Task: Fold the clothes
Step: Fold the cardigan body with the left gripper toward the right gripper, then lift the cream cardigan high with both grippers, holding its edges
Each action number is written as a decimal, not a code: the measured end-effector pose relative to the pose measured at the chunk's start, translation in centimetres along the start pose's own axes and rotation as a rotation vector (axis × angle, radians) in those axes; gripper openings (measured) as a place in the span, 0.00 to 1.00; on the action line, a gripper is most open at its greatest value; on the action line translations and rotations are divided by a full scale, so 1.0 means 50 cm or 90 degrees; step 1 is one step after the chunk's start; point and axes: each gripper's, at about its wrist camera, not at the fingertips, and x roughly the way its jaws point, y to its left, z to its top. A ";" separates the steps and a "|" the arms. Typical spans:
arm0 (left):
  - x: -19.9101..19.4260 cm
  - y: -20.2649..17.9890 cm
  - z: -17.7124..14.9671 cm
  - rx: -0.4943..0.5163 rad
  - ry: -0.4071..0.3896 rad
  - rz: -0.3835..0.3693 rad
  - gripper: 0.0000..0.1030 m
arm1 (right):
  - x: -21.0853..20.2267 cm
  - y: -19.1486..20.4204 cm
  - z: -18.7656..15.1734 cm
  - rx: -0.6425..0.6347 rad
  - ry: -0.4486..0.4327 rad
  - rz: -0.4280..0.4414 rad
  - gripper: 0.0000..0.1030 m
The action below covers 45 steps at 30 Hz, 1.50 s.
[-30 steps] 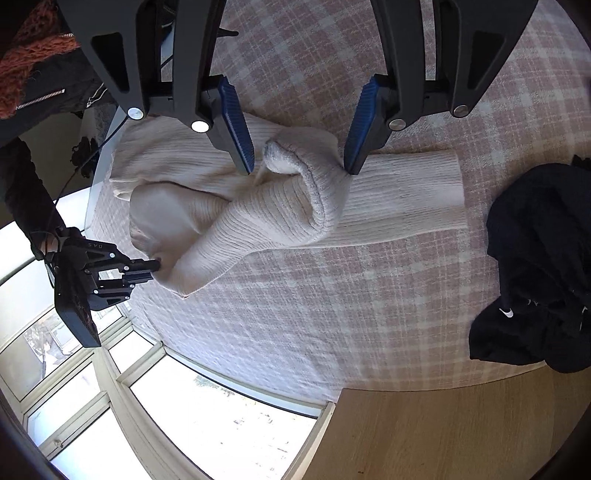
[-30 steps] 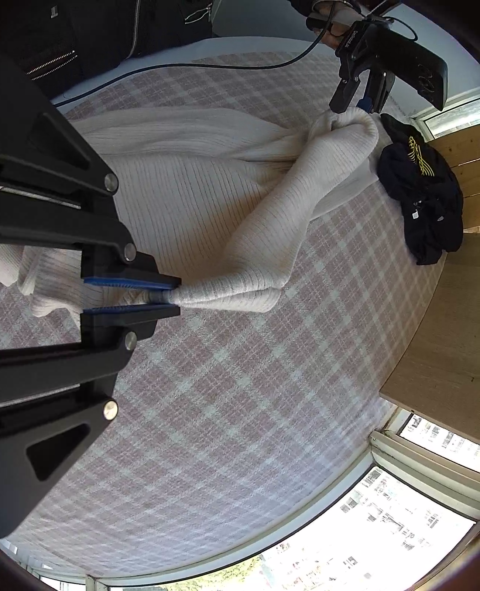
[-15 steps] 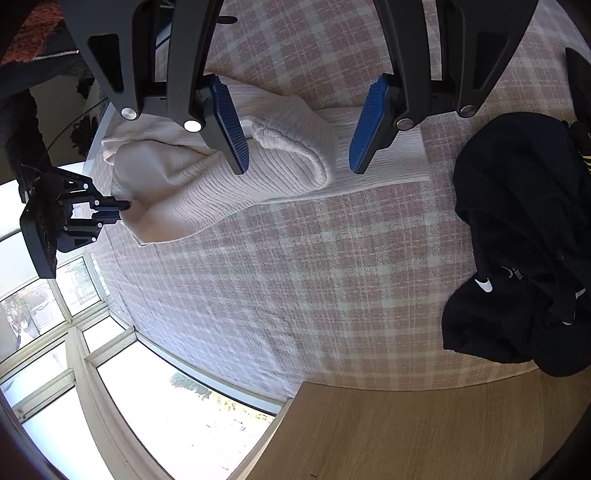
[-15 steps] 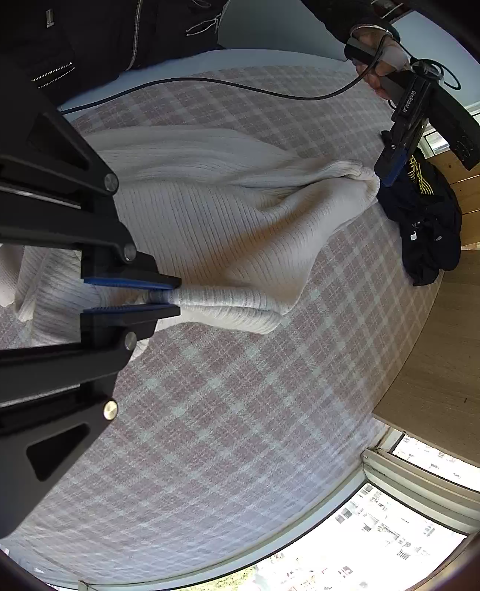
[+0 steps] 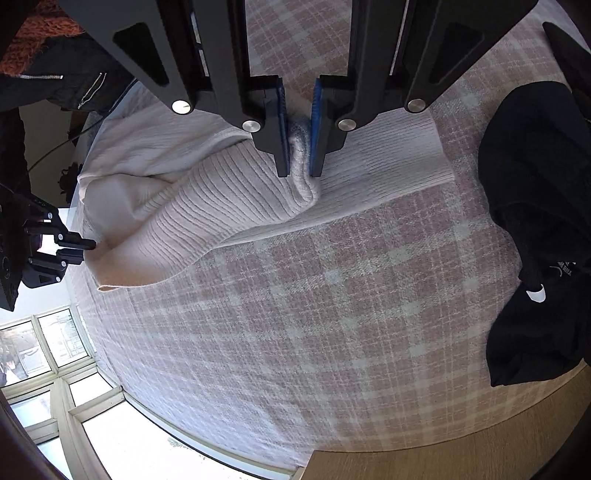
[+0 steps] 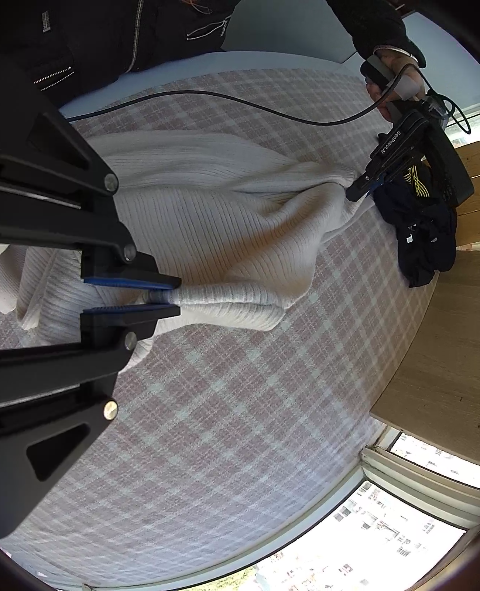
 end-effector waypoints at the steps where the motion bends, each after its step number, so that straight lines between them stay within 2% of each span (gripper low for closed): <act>1: -0.005 -0.009 -0.013 0.010 -0.004 -0.004 0.09 | 0.003 -0.007 -0.001 0.007 0.001 -0.001 0.07; 7: -0.031 -0.044 -0.124 0.027 -0.019 -0.045 0.09 | 0.037 -0.040 -0.007 0.031 0.022 0.031 0.08; 12: -0.005 -0.006 -0.212 -0.039 -0.014 -0.070 0.09 | 0.085 -0.045 0.004 0.002 0.058 0.036 0.08; 15: -0.002 -0.002 -0.232 -0.051 -0.028 -0.080 0.09 | 0.107 -0.049 0.014 -0.018 0.074 0.025 0.10; 18: 0.001 -0.010 -0.239 -0.043 -0.032 -0.071 0.09 | 0.122 -0.047 0.022 -0.050 0.090 0.010 0.21; 23: 0.007 -0.017 -0.251 -0.048 -0.033 -0.072 0.09 | 0.139 -0.053 0.043 -0.077 0.103 0.030 0.27; 27: 0.002 -0.019 -0.252 -0.051 -0.040 -0.067 0.09 | 0.179 -0.077 0.086 -0.048 0.131 0.079 0.26; 28: -0.001 -0.018 -0.254 -0.051 -0.042 -0.064 0.09 | 0.182 -0.089 0.090 -0.023 0.133 0.096 0.22; 29: -0.004 -0.017 -0.253 -0.052 -0.048 -0.060 0.09 | 0.183 -0.100 0.093 0.001 0.133 0.116 0.07; 31: -0.010 -0.016 -0.248 -0.055 -0.066 -0.051 0.09 | 0.175 -0.103 0.096 0.005 0.118 0.099 0.07; 34: -0.033 -0.018 -0.231 -0.055 -0.113 -0.038 0.09 | 0.138 -0.087 0.101 -0.004 0.078 0.066 0.07; 38: -0.114 -0.035 -0.210 -0.016 -0.192 0.005 0.09 | 0.025 -0.068 0.113 0.024 -0.009 -0.010 0.07; 41: -0.216 -0.032 -0.179 0.030 -0.250 0.027 0.08 | -0.096 -0.063 0.119 0.069 -0.083 -0.076 0.07; 42: -0.255 -0.037 -0.166 0.049 -0.271 0.037 0.04 | -0.138 -0.056 0.123 0.079 -0.106 -0.103 0.07; 43: -0.298 -0.044 -0.154 0.068 -0.295 0.048 0.01 | -0.176 -0.051 0.127 0.088 -0.117 -0.125 0.07; 45: -0.381 -0.056 -0.129 0.103 -0.339 0.065 0.02 | -0.250 -0.042 0.135 0.105 -0.135 -0.165 0.07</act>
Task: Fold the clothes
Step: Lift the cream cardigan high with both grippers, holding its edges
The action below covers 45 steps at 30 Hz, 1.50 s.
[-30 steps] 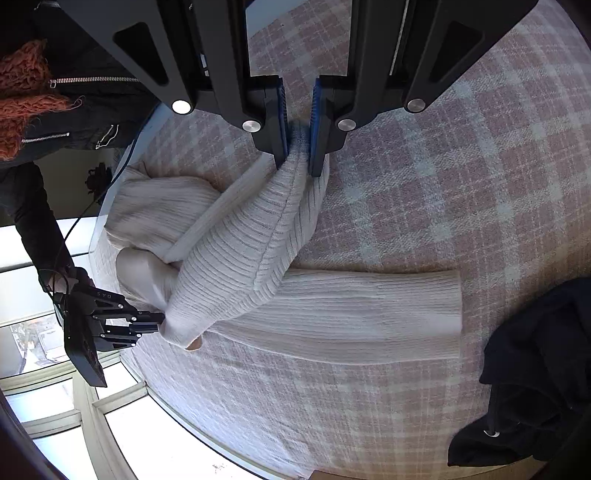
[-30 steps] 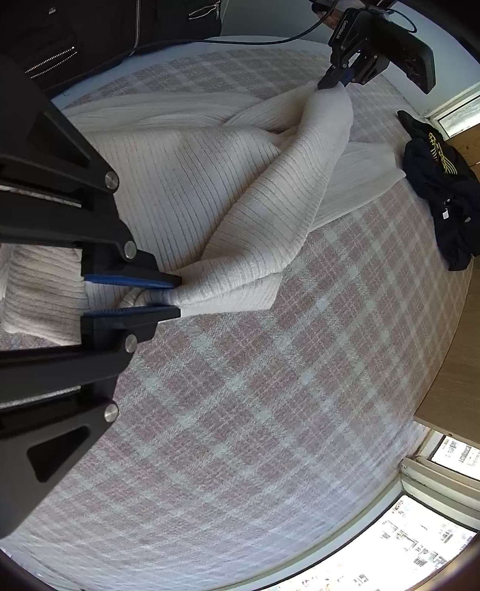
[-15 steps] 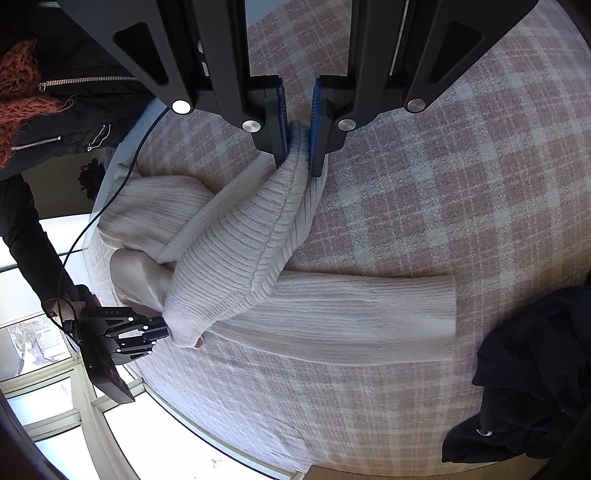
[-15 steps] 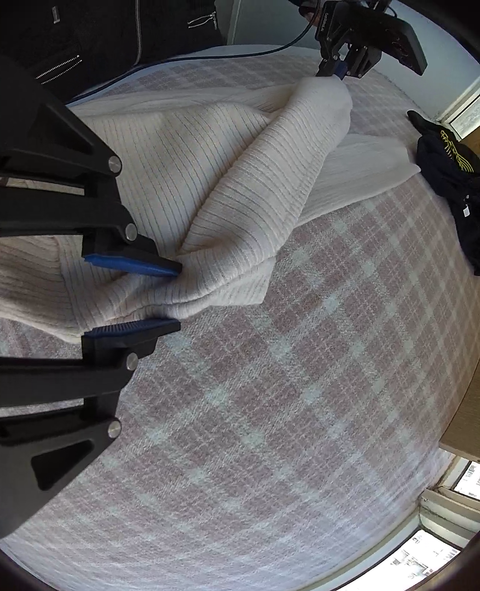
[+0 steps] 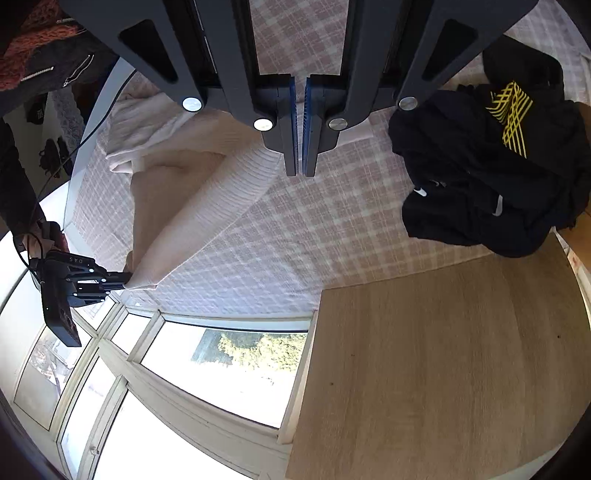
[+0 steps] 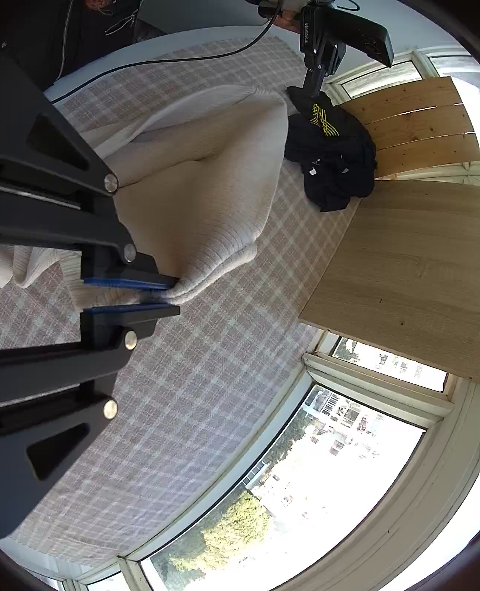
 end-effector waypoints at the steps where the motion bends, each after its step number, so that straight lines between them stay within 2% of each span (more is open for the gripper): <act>1: -0.018 0.004 0.026 0.007 -0.001 -0.009 0.01 | -0.036 -0.004 0.012 0.007 -0.009 -0.020 0.07; 2: -0.035 0.007 0.051 0.014 -0.002 -0.018 0.00 | -0.064 0.000 0.025 0.015 -0.011 -0.031 0.07; 3: -0.053 0.011 0.077 0.021 -0.003 -0.027 0.06 | -0.080 0.008 0.041 0.024 -0.007 -0.036 0.07; 5: -0.068 0.012 0.095 0.028 -0.005 -0.024 0.03 | -0.097 0.038 0.057 0.015 0.001 -0.067 0.07; 6: -0.051 0.002 0.084 0.042 0.013 -0.038 0.03 | -0.094 0.055 0.057 0.004 0.012 -0.086 0.07; 9: 0.027 -0.029 0.028 0.056 0.080 -0.094 0.04 | -0.089 0.090 0.007 0.013 0.040 -0.077 0.07; 10: 0.059 -0.037 0.006 0.047 0.101 -0.119 0.10 | -0.079 0.103 -0.003 0.009 0.050 -0.075 0.07; 11: 0.094 -0.040 -0.010 0.033 0.119 -0.134 0.12 | -0.068 0.112 -0.019 0.006 0.060 -0.074 0.07; 12: 0.132 -0.045 -0.027 0.024 0.139 -0.138 0.17 | -0.058 0.121 -0.037 0.003 0.069 -0.072 0.07; 15: 0.229 -0.050 -0.045 -0.004 0.185 -0.125 0.23 | -0.034 0.121 -0.068 0.015 0.089 -0.062 0.07; 17: 0.285 -0.046 -0.041 -0.030 0.215 -0.123 0.31 | -0.027 0.116 -0.079 0.014 0.093 -0.058 0.07; 19: 0.336 -0.047 -0.032 -0.042 0.253 -0.103 0.48 | -0.023 0.108 -0.081 0.006 0.091 -0.054 0.07; 22: 0.391 -0.049 -0.012 -0.059 0.286 -0.069 0.49 | -0.020 0.094 -0.079 -0.009 0.085 -0.041 0.07; 27: 0.457 -0.072 -0.007 -0.041 0.343 -0.026 0.49 | -0.013 0.075 -0.072 -0.028 0.071 -0.023 0.07; 28: 0.468 -0.078 -0.011 -0.032 0.355 -0.021 0.43 | -0.012 0.073 -0.071 -0.031 0.068 -0.021 0.07; 29: 0.477 -0.083 -0.016 -0.023 0.366 -0.016 0.34 | -0.012 0.071 -0.071 -0.035 0.065 -0.019 0.07; 30: 0.482 -0.086 -0.023 -0.018 0.370 -0.016 0.10 | -0.011 0.069 -0.070 -0.038 0.062 -0.017 0.07; 32: 0.487 -0.094 -0.039 -0.009 0.386 -0.028 0.09 | -0.007 0.063 -0.072 -0.041 0.060 -0.013 0.07; 35: 0.470 -0.109 -0.049 0.016 0.387 -0.025 0.09 | 0.009 0.050 -0.079 -0.039 0.065 -0.012 0.07; 37: 0.441 -0.112 -0.047 0.022 0.366 -0.018 0.09 | 0.026 0.037 -0.087 -0.035 0.073 -0.016 0.07; 40: 0.366 -0.107 -0.027 0.017 0.301 -0.001 0.09 | 0.052 0.015 -0.101 -0.029 0.087 -0.034 0.07; 45: 0.186 -0.126 0.023 0.045 0.181 0.017 0.09 | 0.052 -0.029 -0.104 0.014 0.079 -0.059 0.07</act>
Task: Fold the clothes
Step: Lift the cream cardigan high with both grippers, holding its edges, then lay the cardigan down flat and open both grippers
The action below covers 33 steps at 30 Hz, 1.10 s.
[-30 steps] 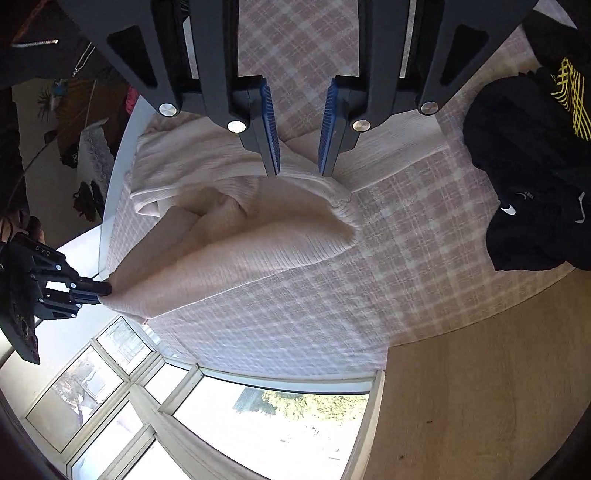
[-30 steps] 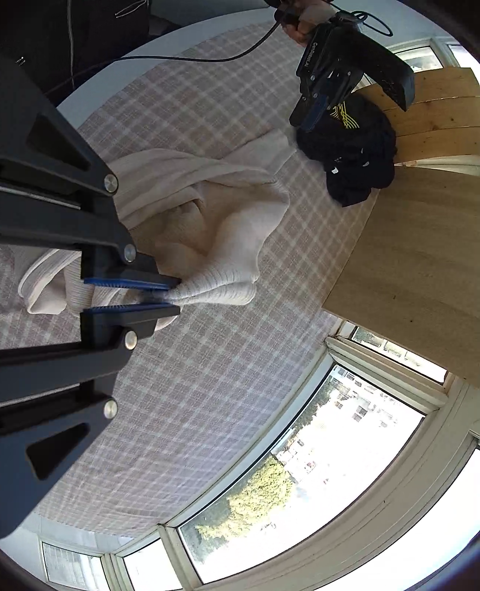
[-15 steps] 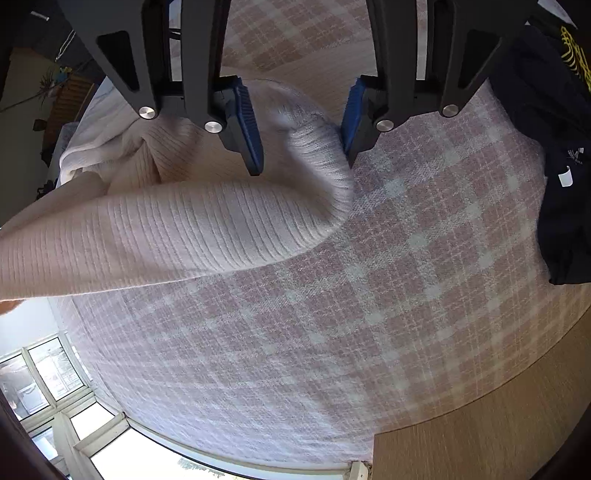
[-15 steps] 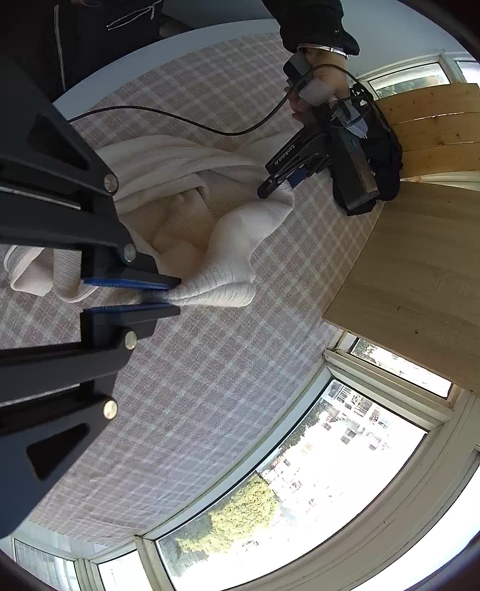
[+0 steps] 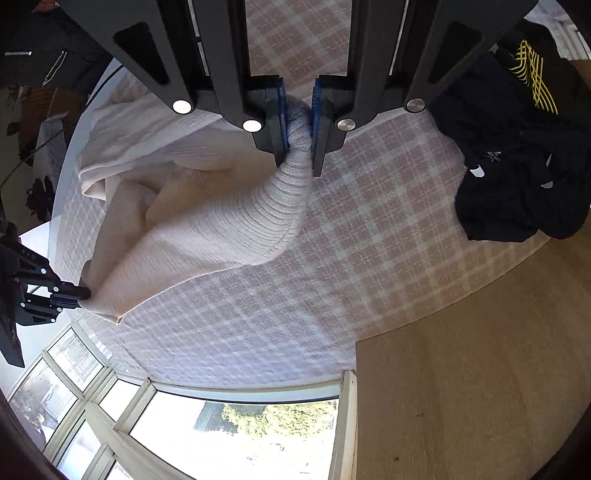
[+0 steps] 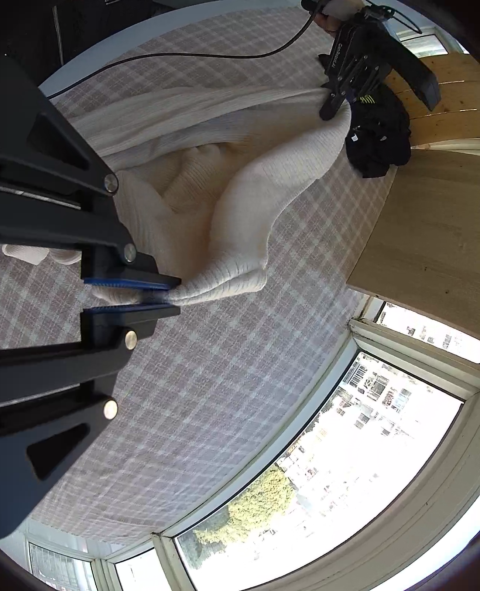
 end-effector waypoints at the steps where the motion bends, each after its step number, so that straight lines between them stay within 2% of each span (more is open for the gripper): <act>1: -0.041 0.008 0.008 0.004 -0.021 0.002 0.09 | -0.015 -0.008 0.005 0.009 -0.011 -0.003 0.07; 6: -0.221 0.027 0.053 0.030 -0.123 0.031 0.09 | -0.131 -0.032 0.040 0.046 -0.081 -0.035 0.07; 11: -0.403 0.031 0.084 0.063 -0.223 0.073 0.09 | -0.305 -0.029 0.078 0.065 -0.162 -0.092 0.07; 15: -0.550 0.013 0.106 0.106 -0.286 0.113 0.09 | -0.448 0.002 0.113 0.068 -0.213 -0.161 0.07; 17: -0.628 -0.011 0.108 0.137 -0.325 0.150 0.09 | -0.519 0.025 0.129 0.068 -0.240 -0.189 0.07; 23: -0.825 -0.069 0.071 0.204 -0.418 0.200 0.09 | -0.704 0.108 0.151 0.053 -0.296 -0.302 0.07; 27: -0.900 -0.091 0.021 0.232 -0.455 0.227 0.09 | -0.802 0.149 0.146 0.050 -0.332 -0.351 0.07; 33: -0.965 -0.127 -0.062 0.275 -0.491 0.246 0.09 | -0.883 0.209 0.127 0.032 -0.364 -0.418 0.07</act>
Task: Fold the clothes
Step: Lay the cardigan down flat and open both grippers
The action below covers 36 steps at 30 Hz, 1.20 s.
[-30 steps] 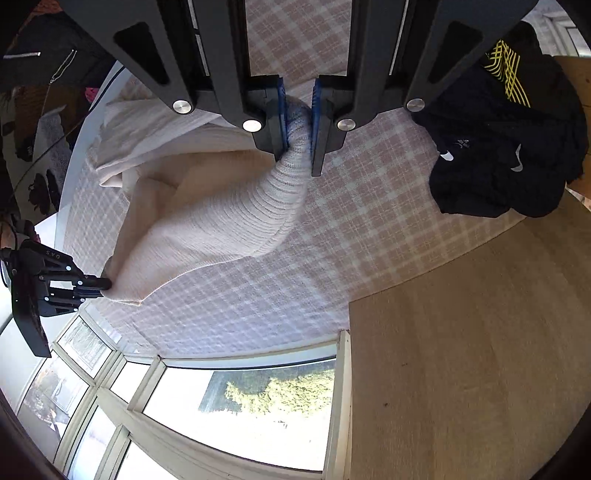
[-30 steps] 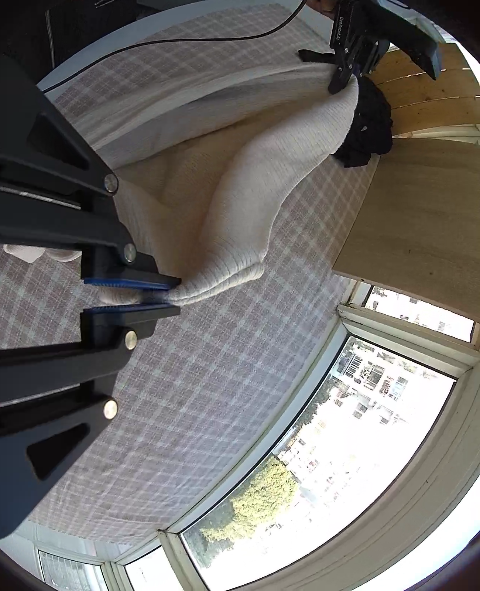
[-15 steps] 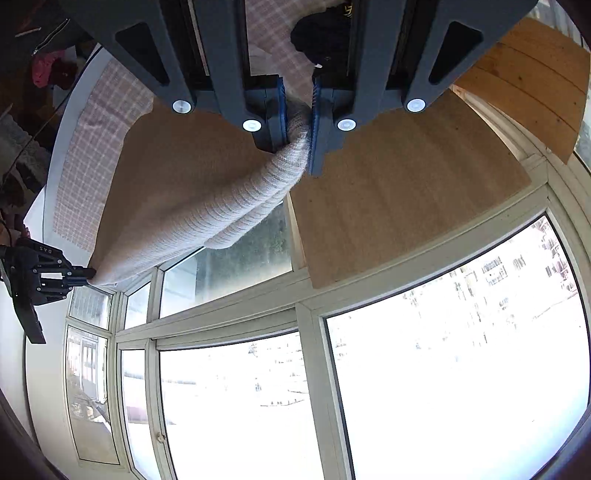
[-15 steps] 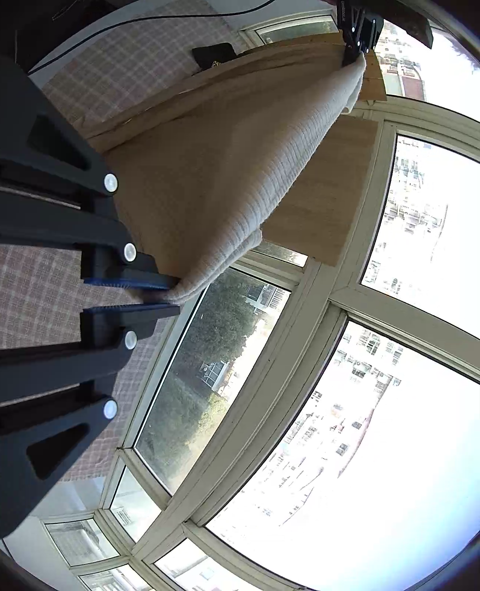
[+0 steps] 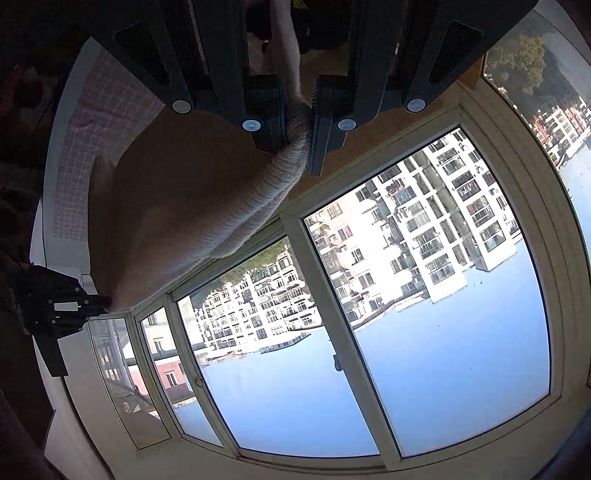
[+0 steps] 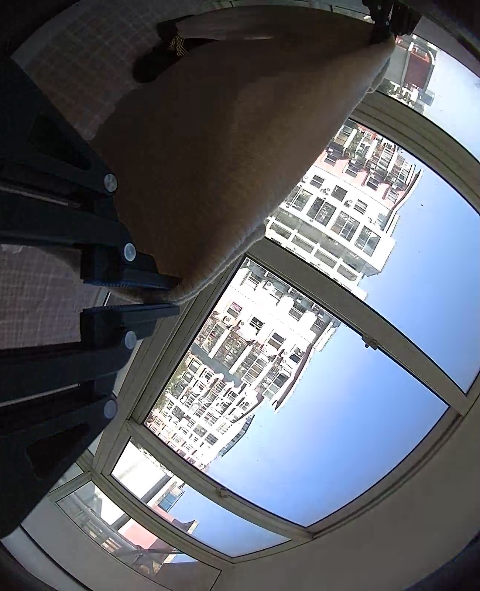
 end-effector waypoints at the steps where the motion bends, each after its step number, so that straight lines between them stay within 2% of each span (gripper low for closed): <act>1: -0.009 -0.006 -0.003 0.008 0.000 0.002 0.09 | -0.005 0.000 -0.002 -0.003 -0.003 -0.001 0.07; 5: 0.011 -0.016 -0.015 0.011 0.035 -0.011 0.10 | -0.001 0.004 -0.017 -0.018 -0.005 0.005 0.07; 9: 0.127 -0.015 -0.061 -0.008 0.089 -0.030 0.10 | 0.109 0.031 -0.063 -0.045 0.034 0.032 0.07; 13: 0.337 -0.029 -0.169 -0.035 0.182 -0.050 0.10 | 0.309 0.096 -0.150 -0.063 0.107 0.098 0.07; 15: 0.447 -0.040 -0.228 -0.045 0.231 -0.059 0.10 | 0.431 0.152 -0.213 -0.074 0.152 0.132 0.07; 17: 0.588 -0.072 -0.318 -0.036 0.301 -0.054 0.10 | 0.554 0.216 -0.281 -0.087 0.196 0.165 0.07; 20: 0.782 -0.116 -0.463 -0.046 0.388 -0.074 0.10 | 0.724 0.329 -0.397 -0.103 0.268 0.217 0.07; 23: 0.928 -0.160 -0.592 -0.044 0.466 -0.089 0.10 | 0.860 0.440 -0.508 -0.121 0.340 0.270 0.07; 25: 1.019 -0.188 -0.672 -0.043 0.515 -0.100 0.10 | 0.922 0.502 -0.572 -0.152 0.368 0.274 0.07; 29: 1.082 -0.200 -0.737 -0.050 0.546 -0.118 0.10 | 0.987 0.550 -0.632 -0.143 0.402 0.311 0.07; 32: 1.083 -0.198 -0.762 -0.049 0.553 -0.124 0.19 | 1.016 0.555 -0.641 -0.112 0.431 0.340 0.10; 33: 1.088 -0.190 -0.766 -0.055 0.554 -0.127 0.23 | 1.026 0.554 -0.643 -0.099 0.441 0.351 0.11; 36: 1.099 -0.158 -0.765 -0.109 0.553 -0.159 0.25 | 1.049 0.544 -0.644 -0.050 0.468 0.394 0.15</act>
